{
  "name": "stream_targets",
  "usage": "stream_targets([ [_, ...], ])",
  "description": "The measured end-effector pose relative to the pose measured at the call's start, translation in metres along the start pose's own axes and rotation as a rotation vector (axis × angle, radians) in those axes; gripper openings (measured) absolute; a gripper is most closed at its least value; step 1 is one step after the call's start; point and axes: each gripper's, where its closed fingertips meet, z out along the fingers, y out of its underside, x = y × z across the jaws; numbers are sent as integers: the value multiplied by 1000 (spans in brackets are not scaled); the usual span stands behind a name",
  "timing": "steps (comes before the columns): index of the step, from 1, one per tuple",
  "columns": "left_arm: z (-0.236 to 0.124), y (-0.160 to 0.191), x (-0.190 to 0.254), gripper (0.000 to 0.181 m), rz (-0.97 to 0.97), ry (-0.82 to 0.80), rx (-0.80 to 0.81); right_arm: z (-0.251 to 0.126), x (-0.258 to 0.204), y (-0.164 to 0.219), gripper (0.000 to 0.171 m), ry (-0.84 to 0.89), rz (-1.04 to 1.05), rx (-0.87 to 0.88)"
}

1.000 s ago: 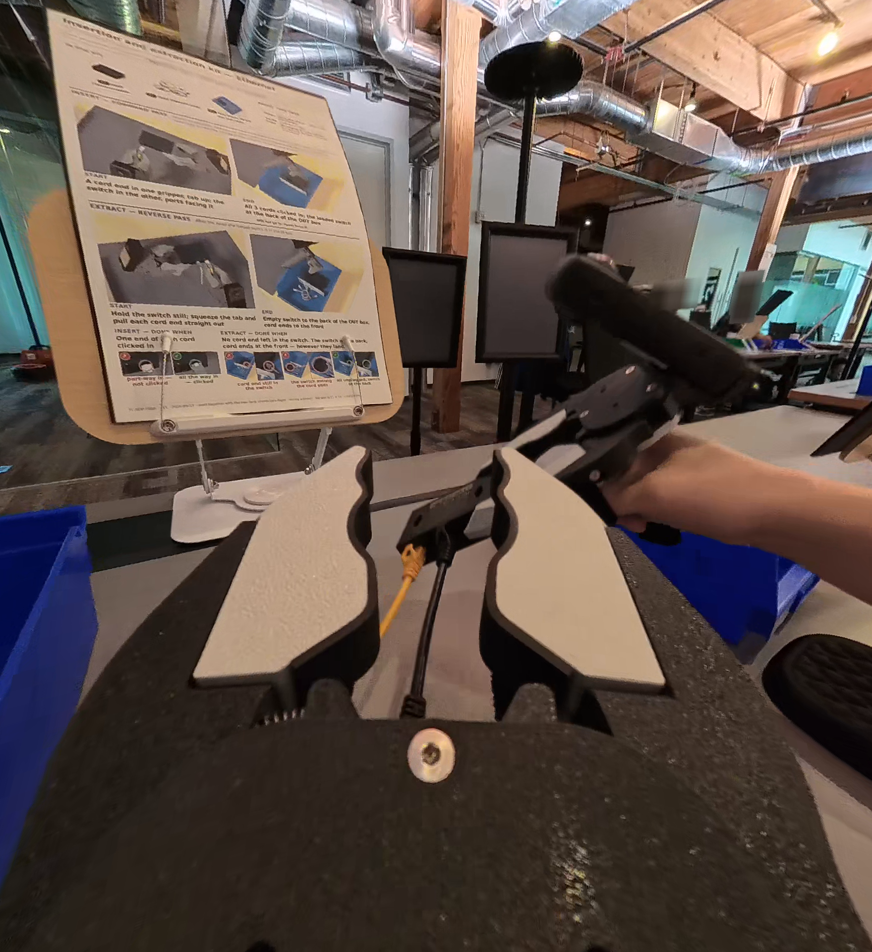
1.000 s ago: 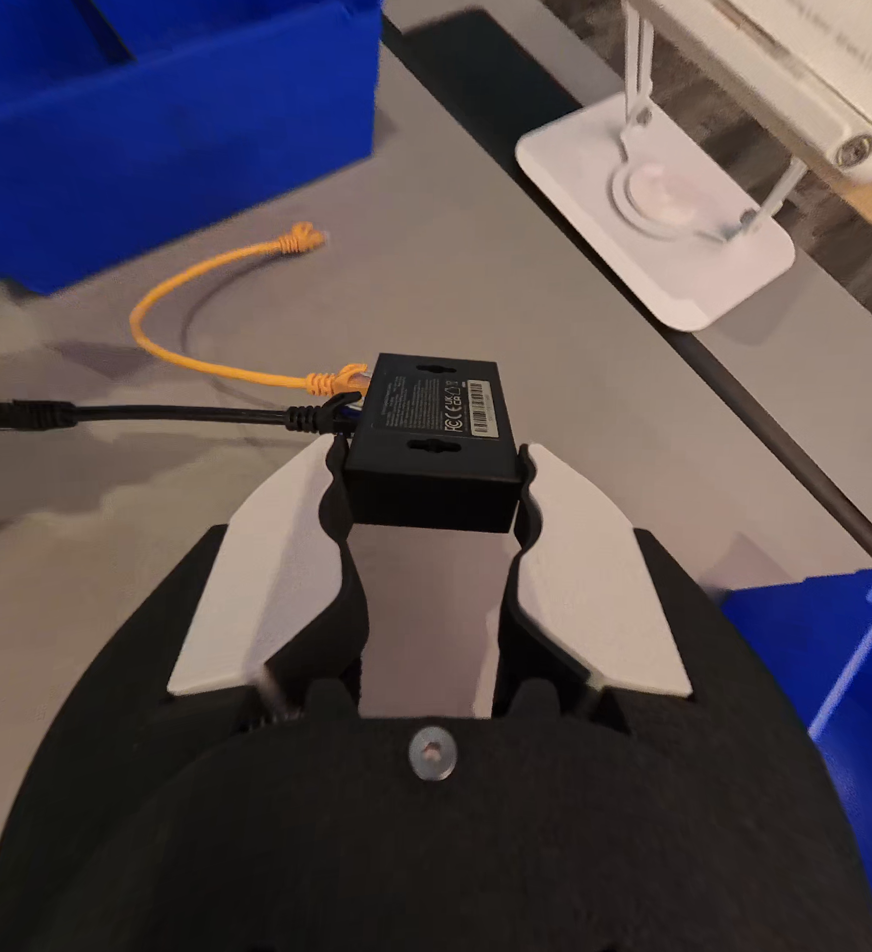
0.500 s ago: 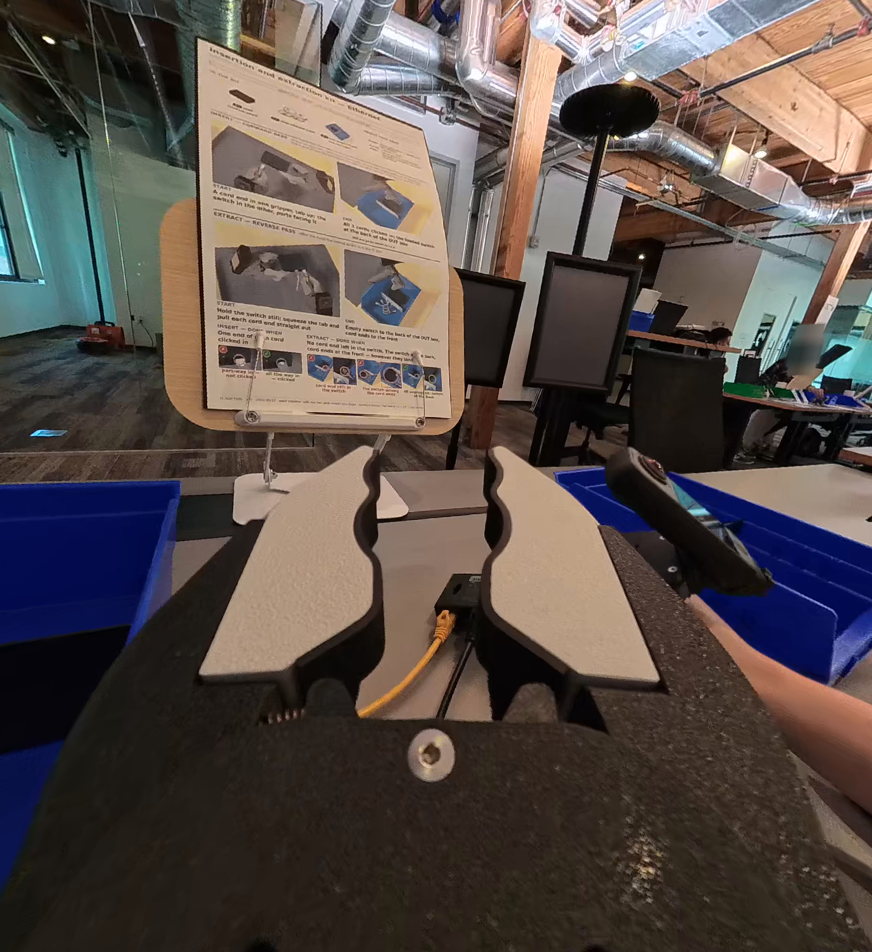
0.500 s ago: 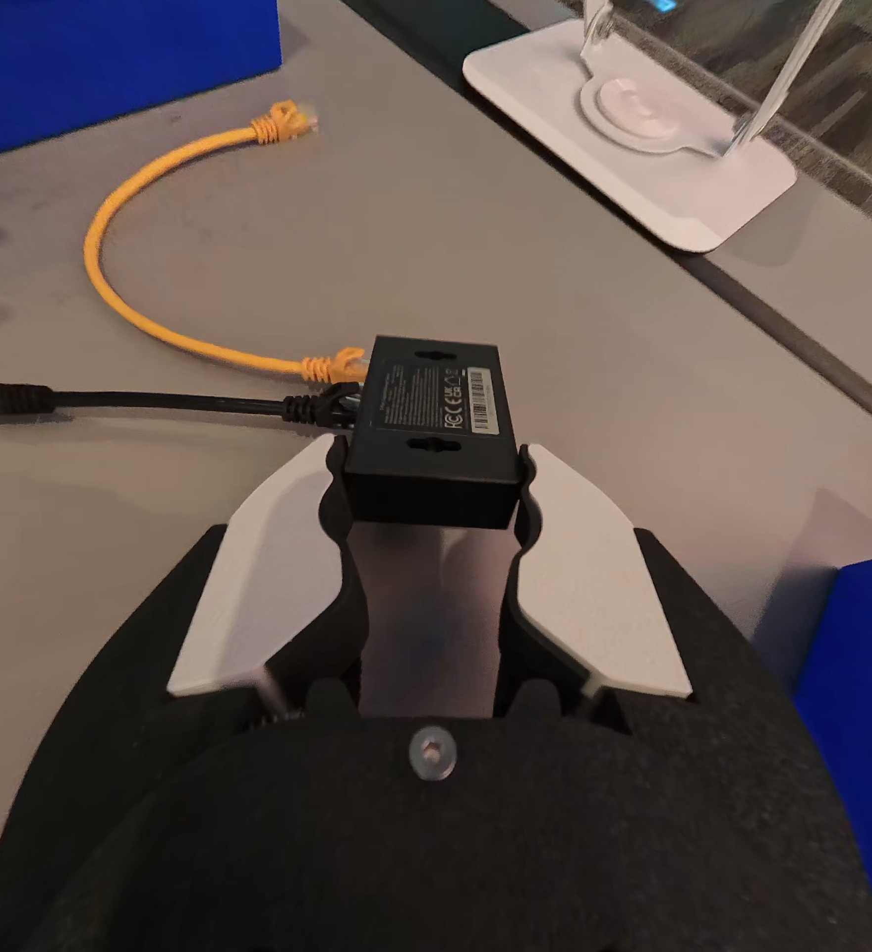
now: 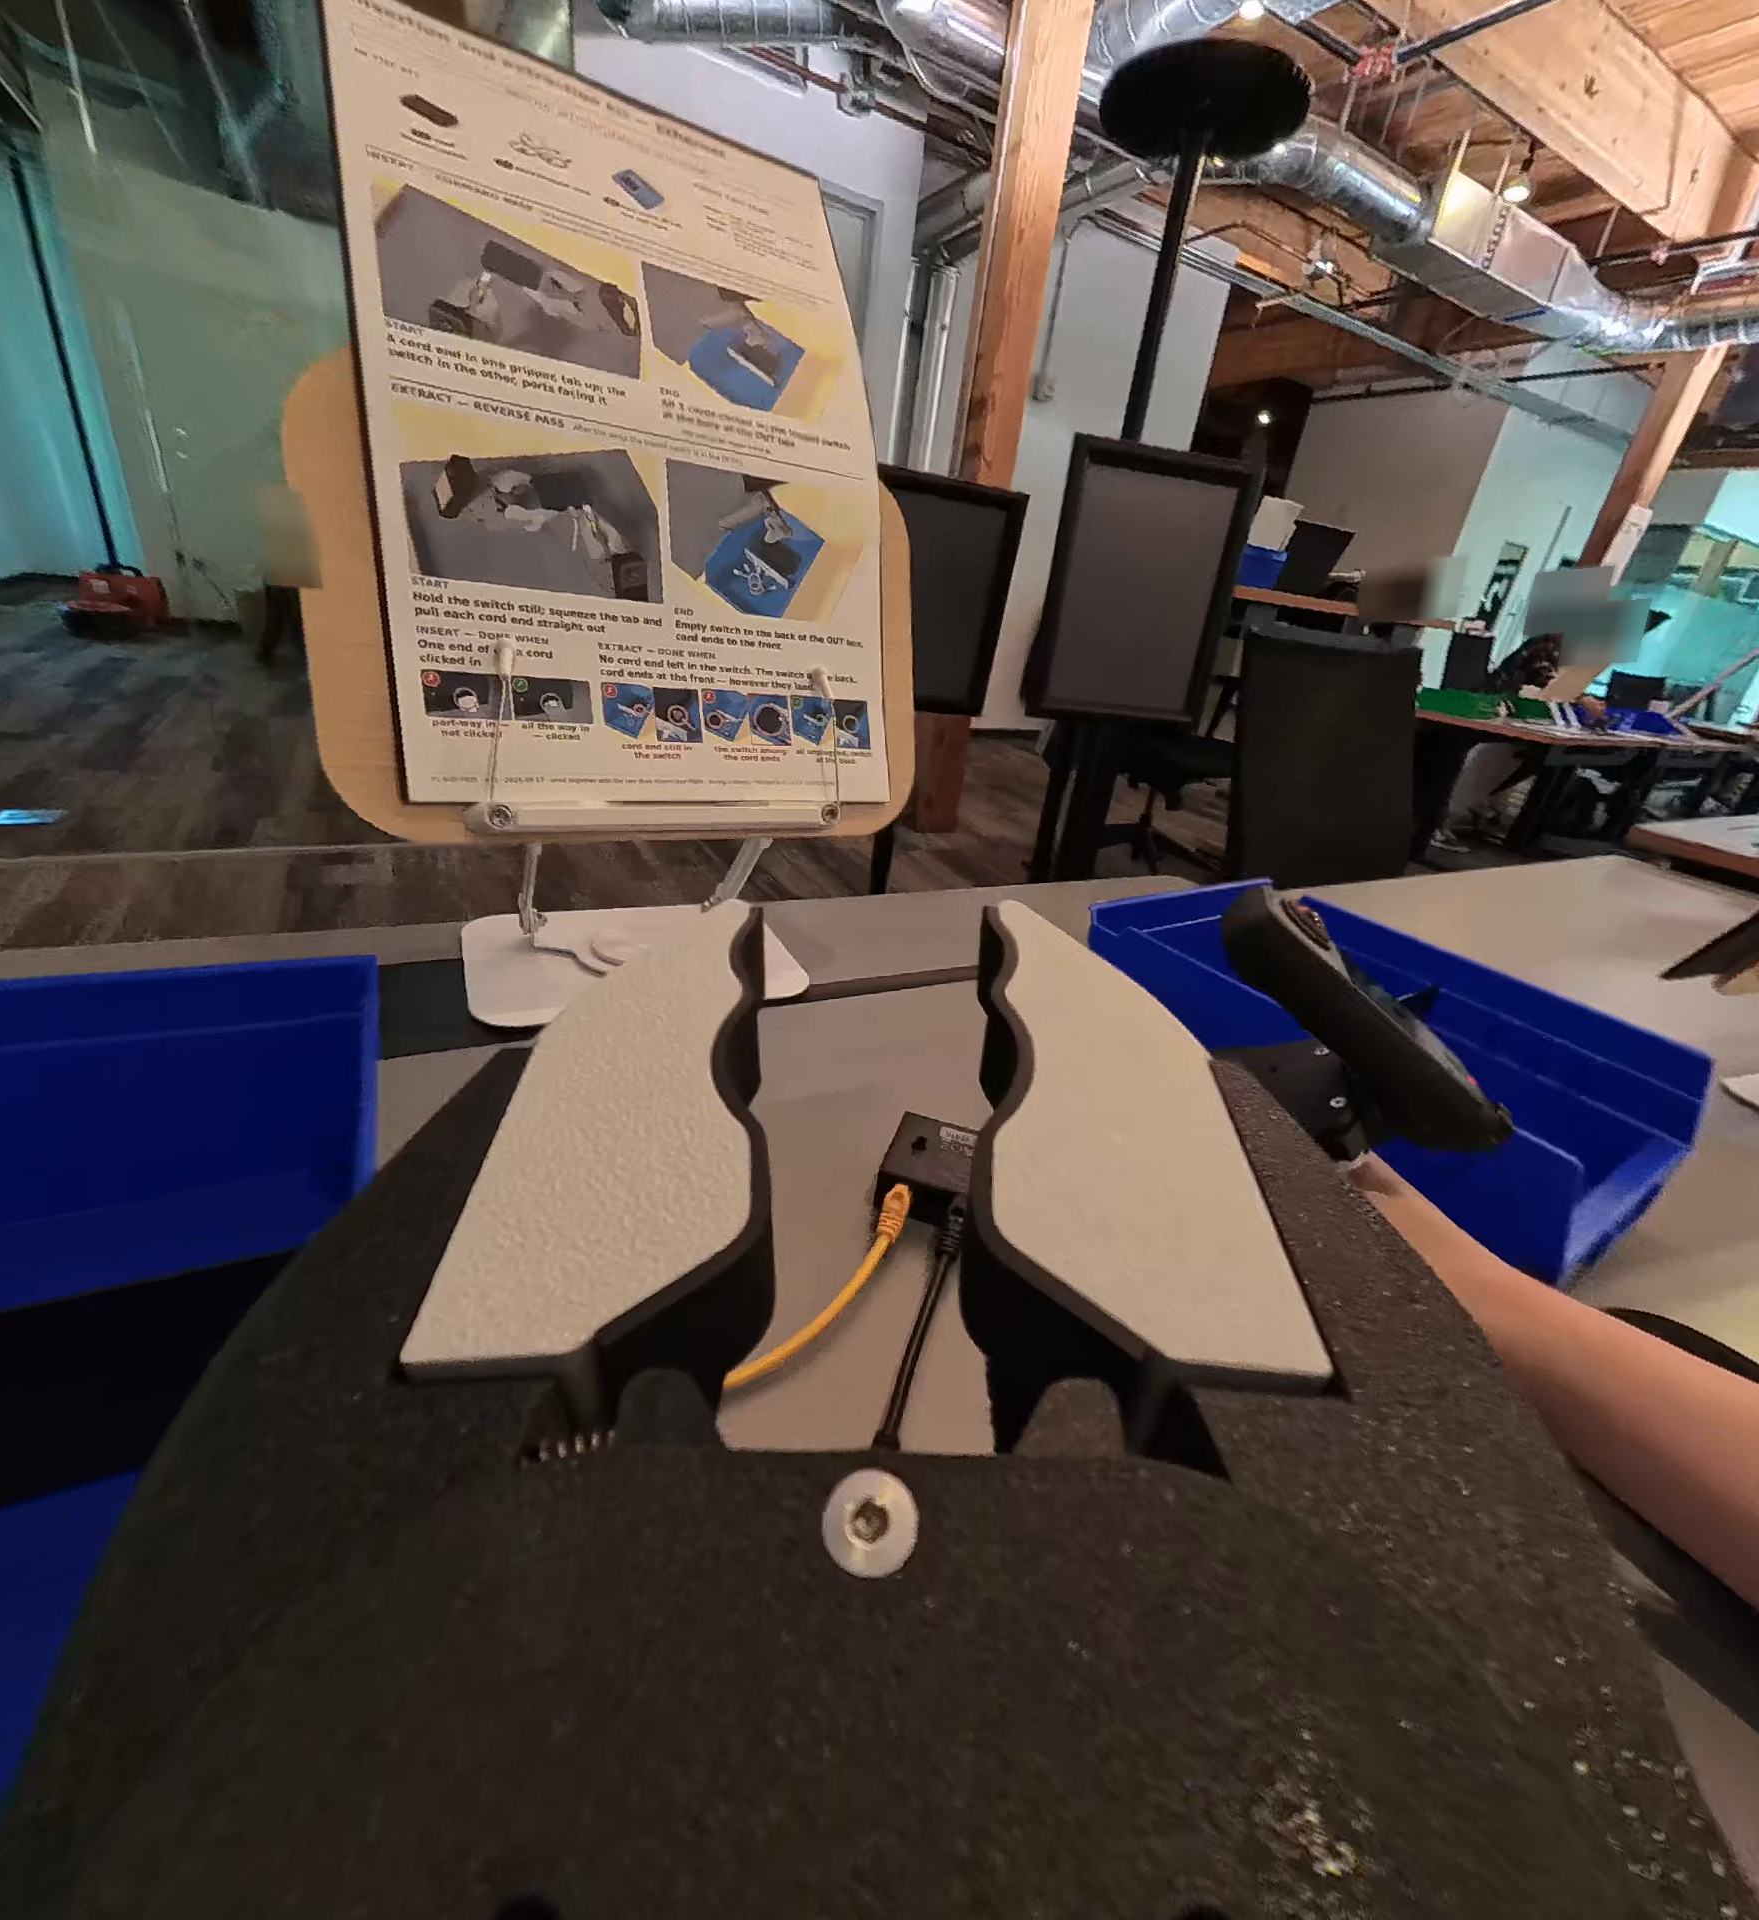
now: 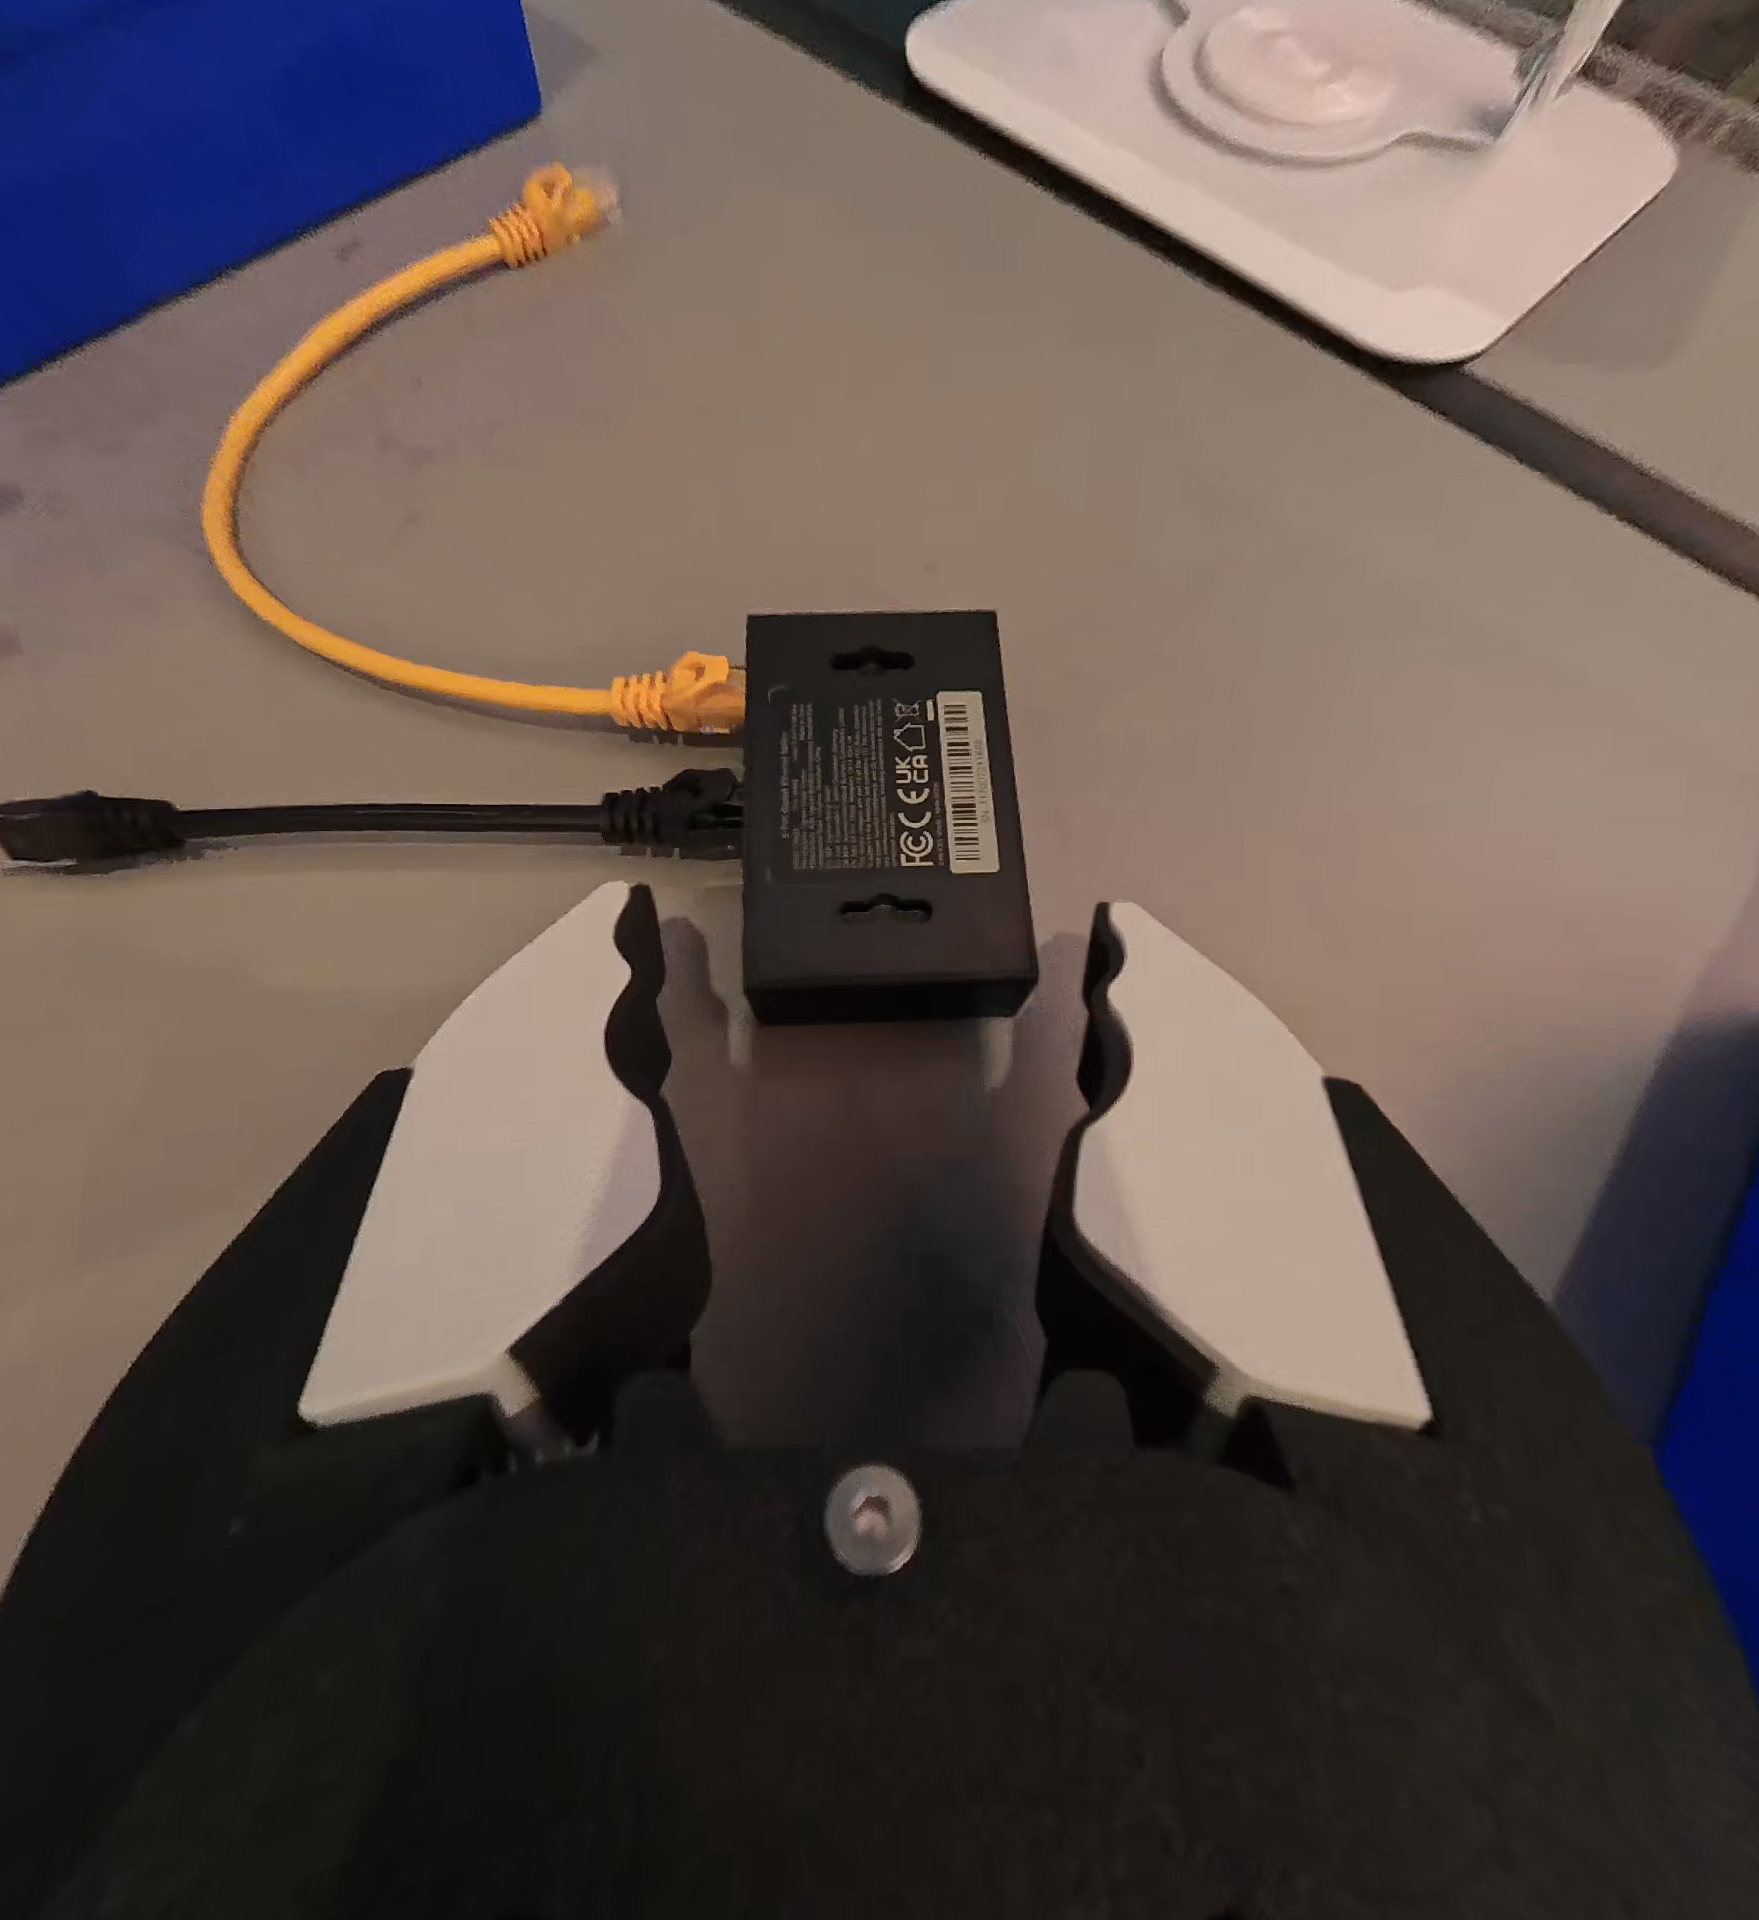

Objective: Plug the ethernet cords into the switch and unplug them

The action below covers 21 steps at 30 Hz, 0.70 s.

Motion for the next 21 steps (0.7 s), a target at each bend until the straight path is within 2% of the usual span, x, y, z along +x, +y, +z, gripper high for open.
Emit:
stream_targets([
  [4,-39,-48,-30,36,43,61,-126,-11,-9,-14,74,-45,27,88],
  [6,-56,-54,-55,35,78,87,-257,-11,-14,-18,74,-90,59,107],
  [8,-64,-46,-91,33,144,61,-391,-10,-16,-19,74,-116,81,110],
  [11,-70,5,-141,26,367,83,-707,-10,-16,-20,72,-136,92,119],
  [14,-82,74,-155,25,551,303,-1036,-13,-15,-23,71,-162,126,141],
  [16,-89,109,-166,26,645,386,-1208,-16,-14,-24,70,-181,155,159],
  [18,-87,132,-175,22,666,406,-1313,-18,-11,-24,69,-180,174,168],
  [21,-84,156,-169,24,532,498,-1386,-20,-4,-23,68,-165,178,184],
])
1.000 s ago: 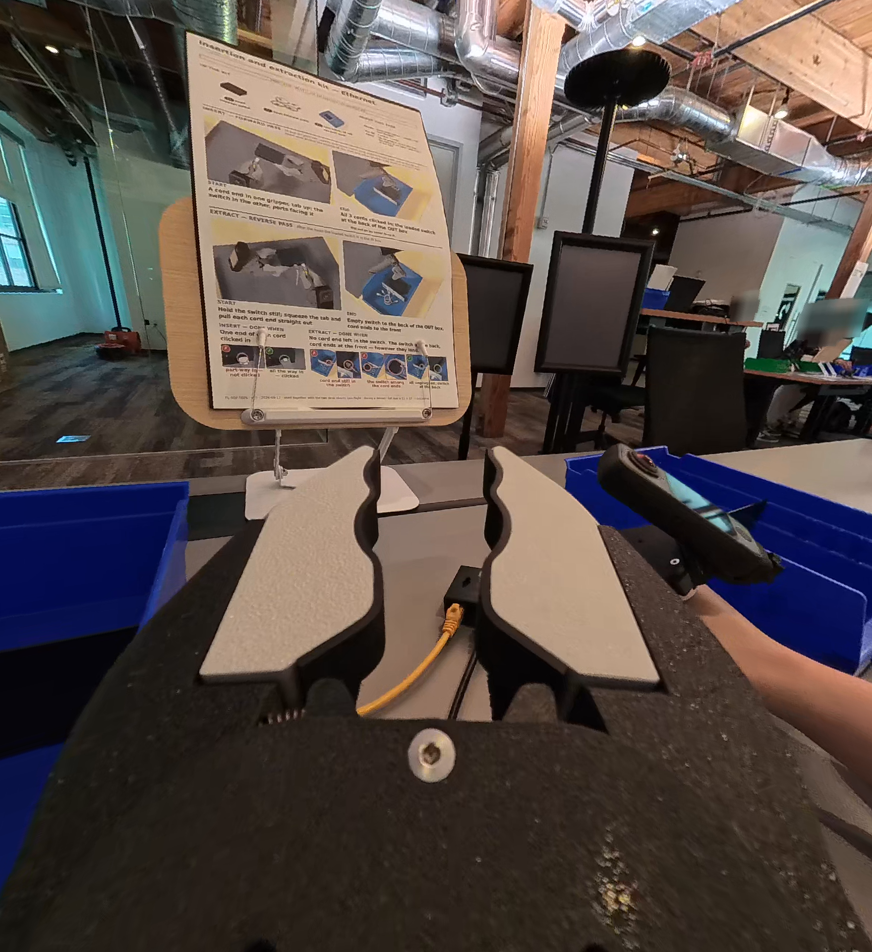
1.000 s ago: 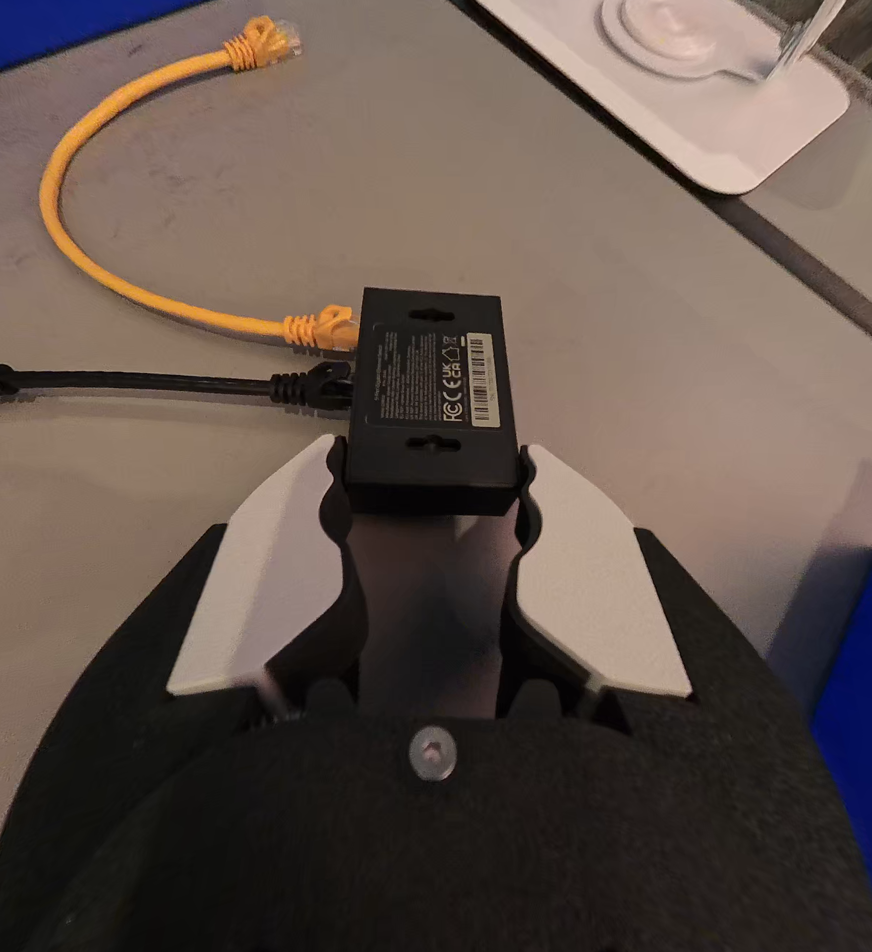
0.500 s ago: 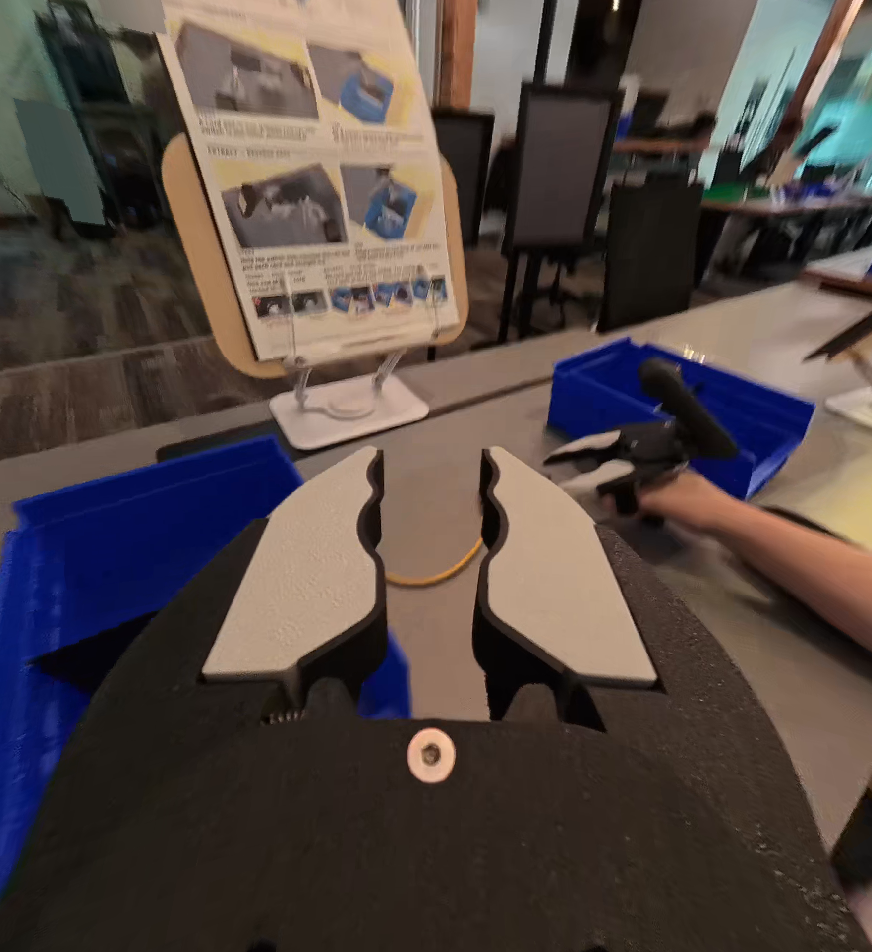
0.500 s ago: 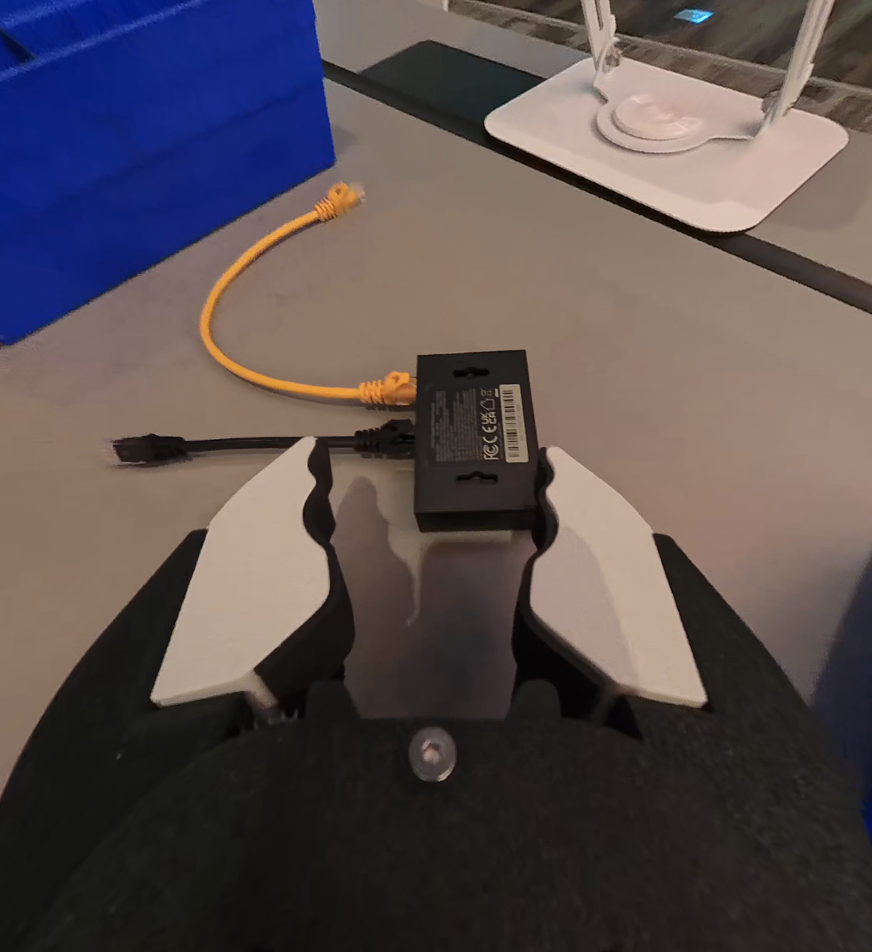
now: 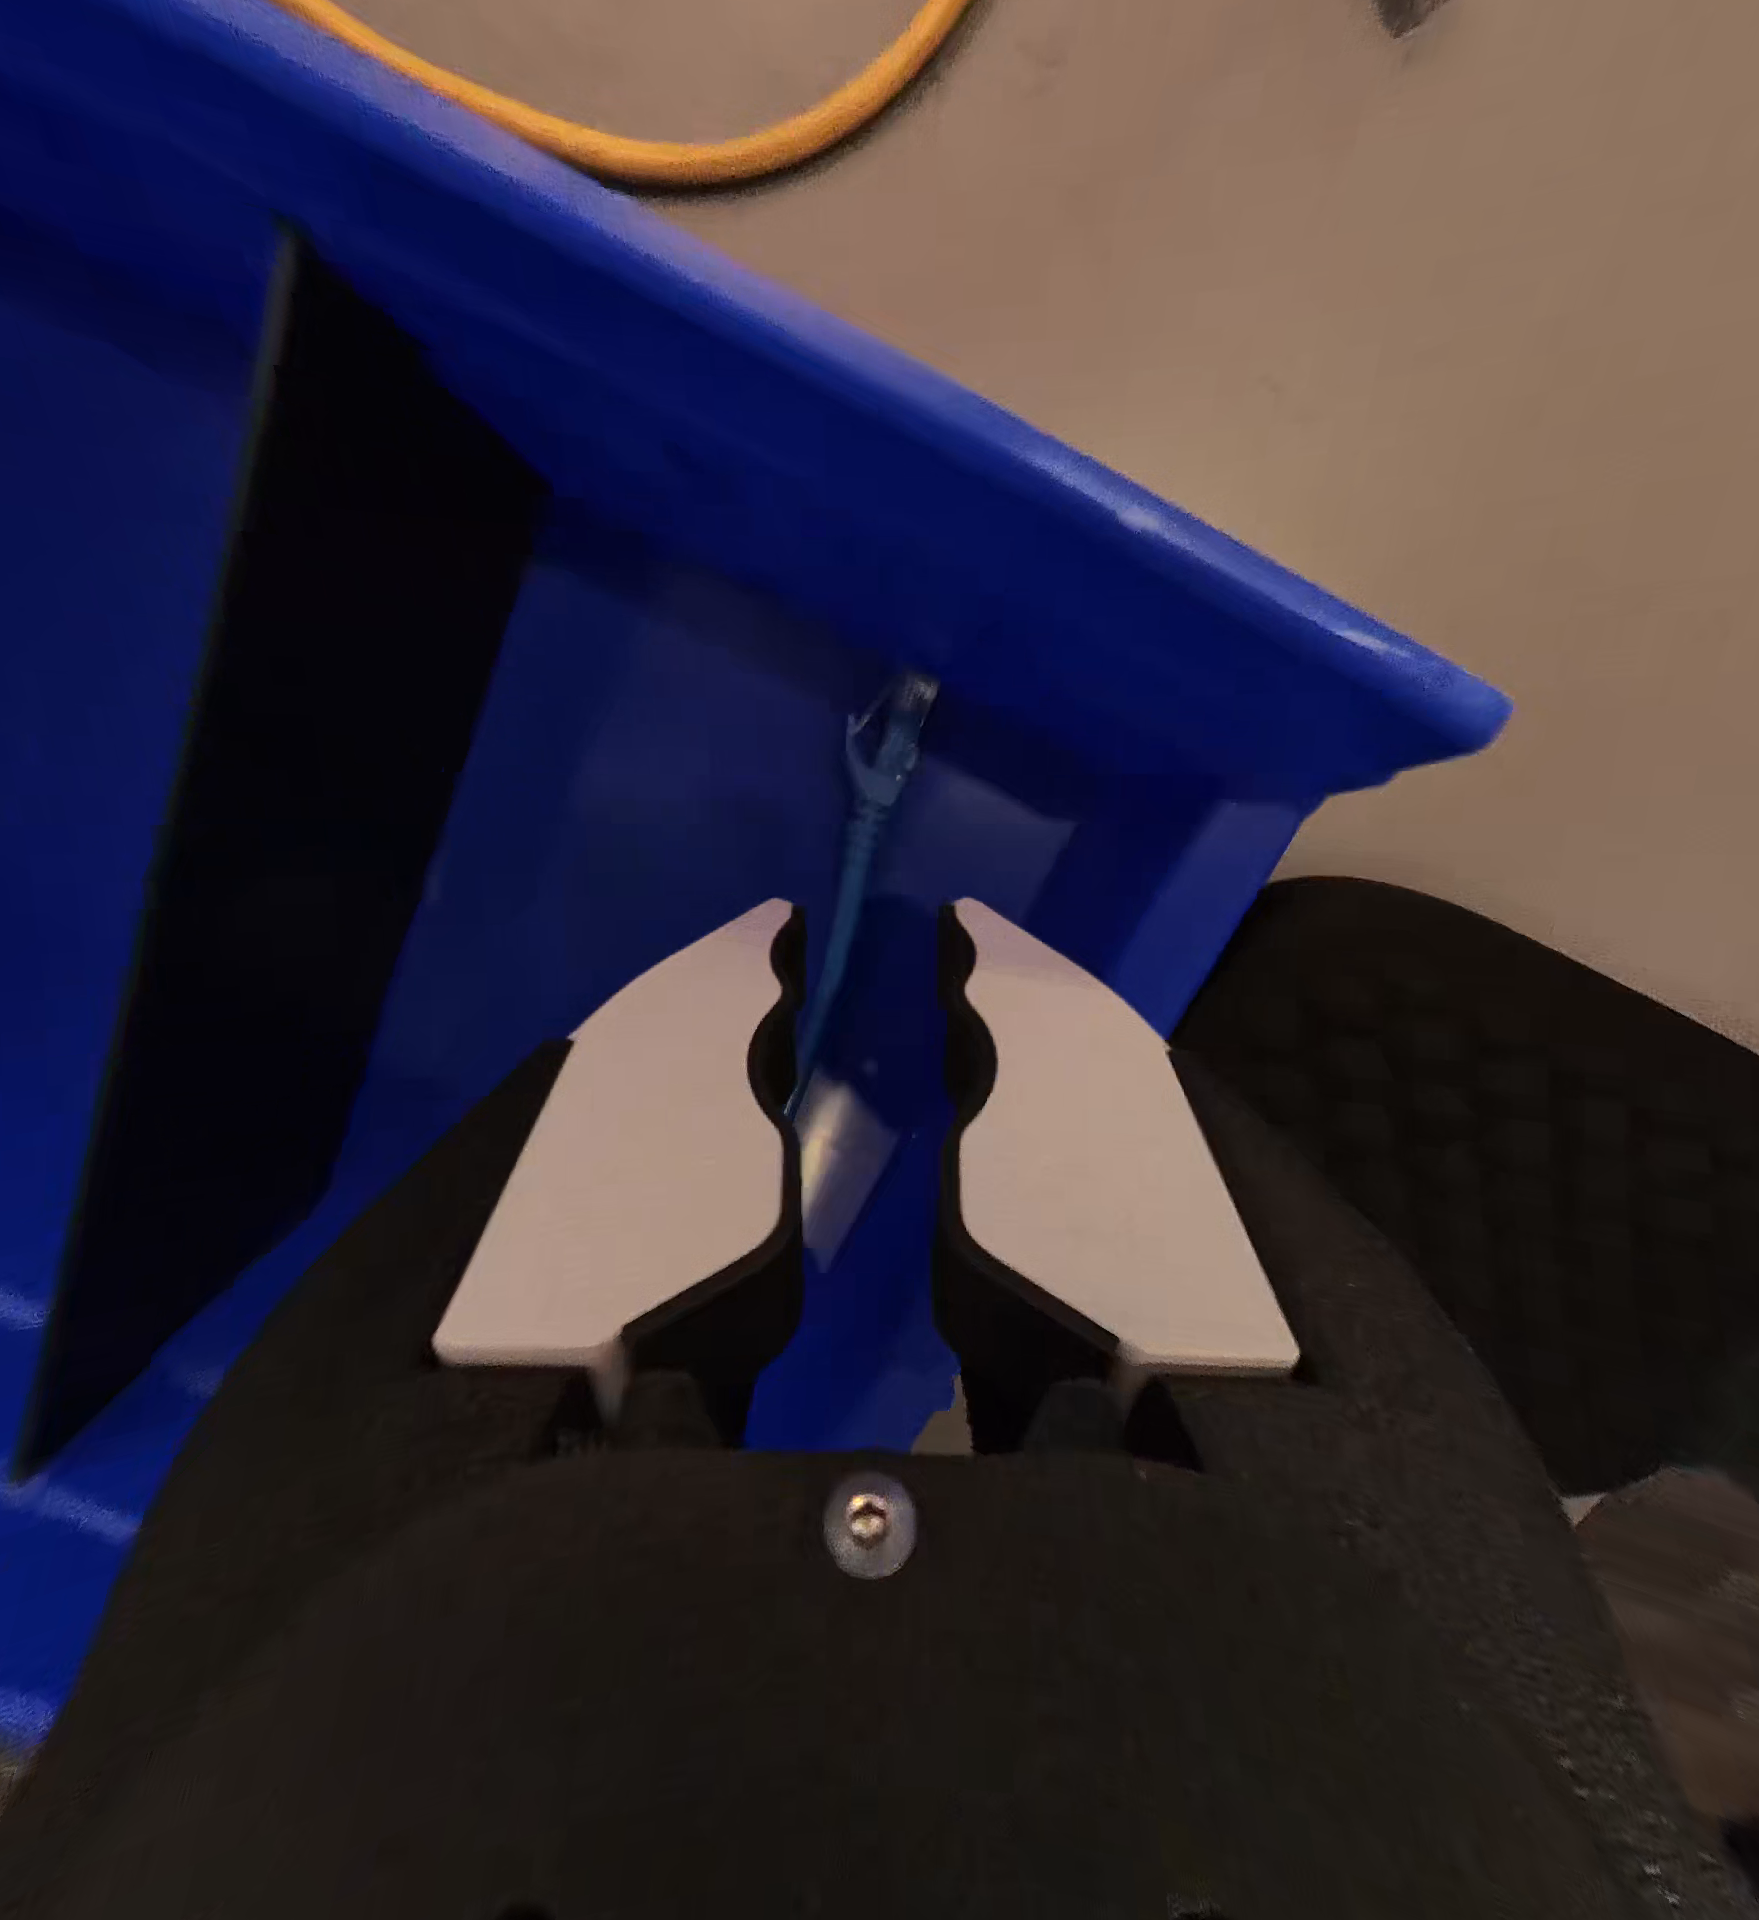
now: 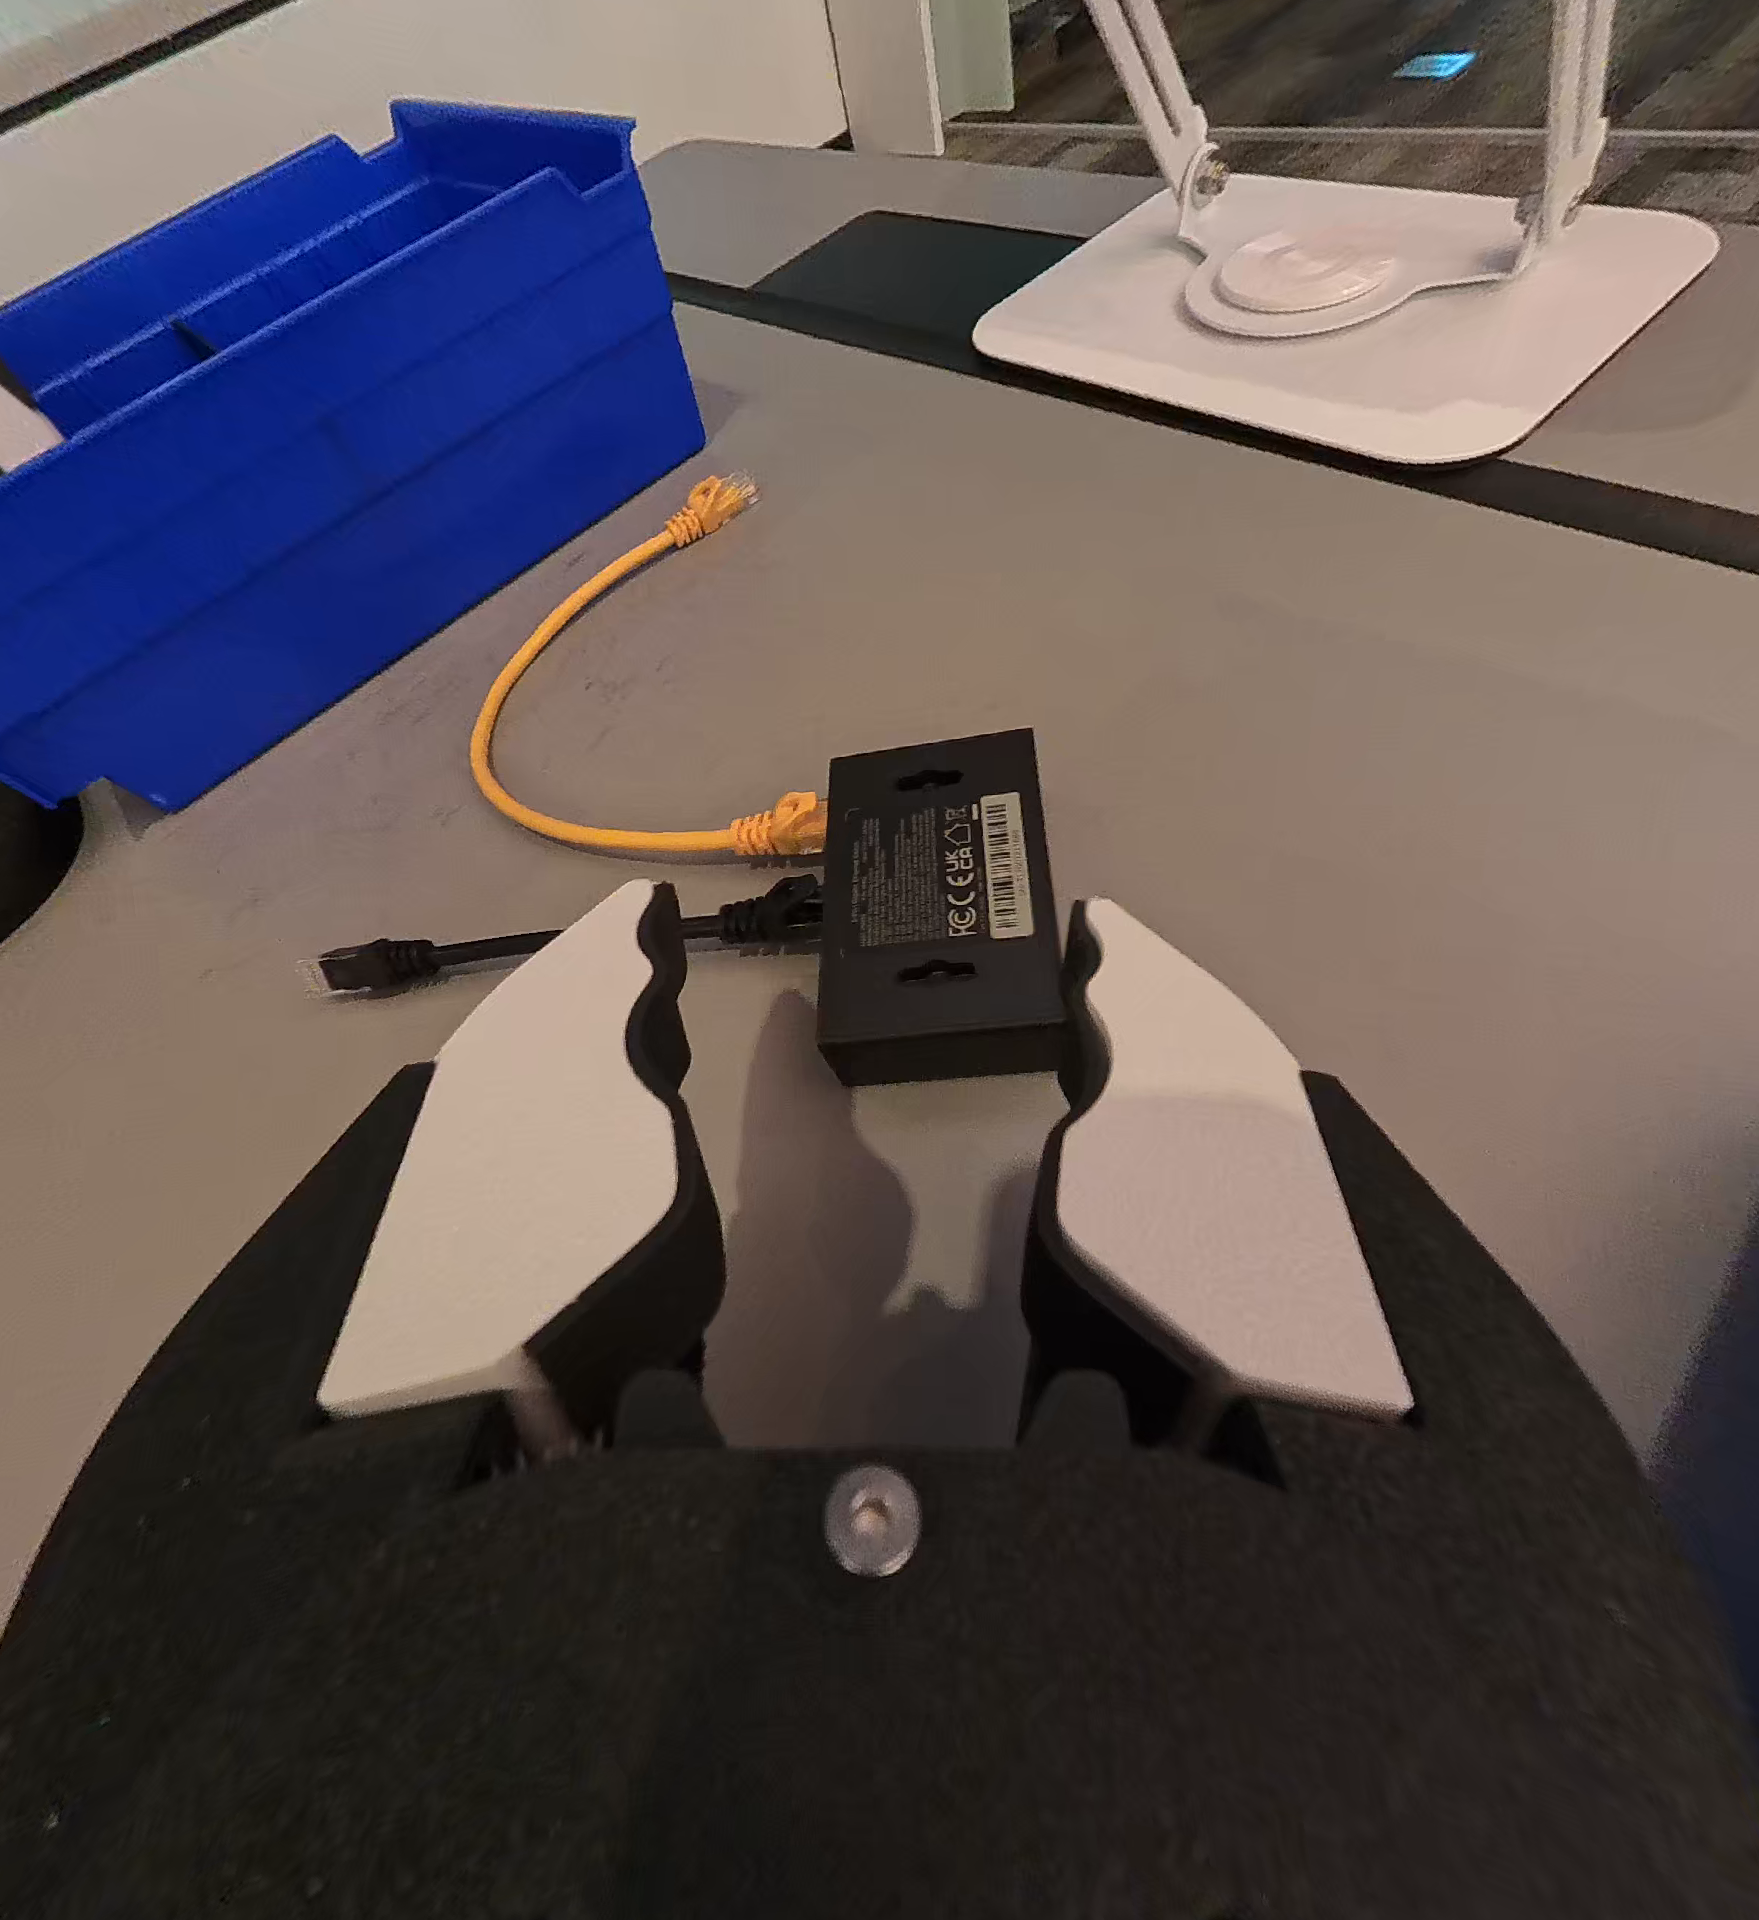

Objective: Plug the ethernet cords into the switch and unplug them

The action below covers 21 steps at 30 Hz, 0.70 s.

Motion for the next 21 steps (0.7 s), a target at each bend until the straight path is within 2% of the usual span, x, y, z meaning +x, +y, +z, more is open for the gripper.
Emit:
stream_targets([
  [8,35,11,-6,24,41,68,-81,1,5,1,67,-5,21,2],
  [12,38,10,-11,6,41,48,-87,1,4,2,65,-7,8,-10],
  [15,37,12,-14,6,41,31,-83,-1,3,0,64,-14,10,-2],
  [18,16,6,-25,6,33,-68,-23,-3,3,-2,63,-20,16,12],
  [21,-36,-16,-32,6,38,-227,79,-4,1,-6,62,-27,15,26],
])
